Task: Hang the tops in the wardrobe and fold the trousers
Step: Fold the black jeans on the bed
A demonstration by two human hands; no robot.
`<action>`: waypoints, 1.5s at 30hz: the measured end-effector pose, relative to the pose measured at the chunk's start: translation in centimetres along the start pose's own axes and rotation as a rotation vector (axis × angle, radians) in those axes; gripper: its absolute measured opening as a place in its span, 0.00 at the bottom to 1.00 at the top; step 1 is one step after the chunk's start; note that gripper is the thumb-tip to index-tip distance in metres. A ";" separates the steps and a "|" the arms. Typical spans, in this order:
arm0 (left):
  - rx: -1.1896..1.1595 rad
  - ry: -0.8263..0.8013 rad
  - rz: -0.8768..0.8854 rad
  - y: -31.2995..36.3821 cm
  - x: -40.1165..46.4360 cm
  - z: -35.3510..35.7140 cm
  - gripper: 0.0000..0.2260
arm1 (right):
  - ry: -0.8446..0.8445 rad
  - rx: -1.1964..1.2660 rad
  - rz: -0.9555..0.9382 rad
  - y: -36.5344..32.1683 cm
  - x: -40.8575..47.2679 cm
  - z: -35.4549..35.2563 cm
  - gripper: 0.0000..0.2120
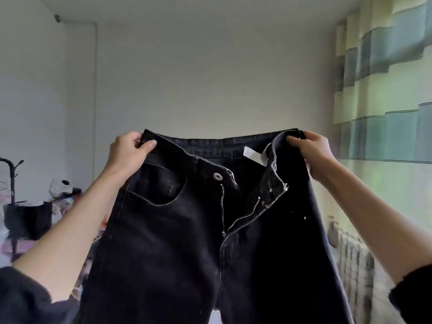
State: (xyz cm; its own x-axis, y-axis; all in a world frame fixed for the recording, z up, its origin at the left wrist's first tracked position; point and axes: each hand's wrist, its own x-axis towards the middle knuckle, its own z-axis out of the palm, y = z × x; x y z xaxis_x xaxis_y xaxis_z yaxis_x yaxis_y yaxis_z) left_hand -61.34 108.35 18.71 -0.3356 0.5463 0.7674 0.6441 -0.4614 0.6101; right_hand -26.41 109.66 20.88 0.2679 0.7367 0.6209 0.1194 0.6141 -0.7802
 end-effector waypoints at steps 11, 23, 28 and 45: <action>0.099 -0.603 -0.400 -18.8 -10.0 4.9 0.04 | -0.306 0.014 0.751 22.5 -5.7 2.8 0.04; 0.372 -0.326 -0.500 -38.8 -9.9 19.3 0.18 | -0.070 -0.170 0.700 45.7 -4.1 18.7 0.18; 0.346 -0.679 -0.716 -45.2 -21.5 19.4 0.21 | -0.342 -0.318 0.858 52.7 -17.7 17.8 0.19; 0.300 -0.643 -1.285 -47.6 -48.1 1.7 0.20 | -0.522 -0.210 1.502 51.4 -47.5 19.8 0.16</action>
State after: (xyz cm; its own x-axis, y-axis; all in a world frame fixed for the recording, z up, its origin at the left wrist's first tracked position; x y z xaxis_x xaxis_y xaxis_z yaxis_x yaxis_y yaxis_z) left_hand -74.67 105.28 -47.59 -0.4706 0.7077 -0.5270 0.2884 0.6878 0.6662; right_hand -51.98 111.79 -47.19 -0.0773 0.6463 -0.7591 0.1959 -0.7367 -0.6472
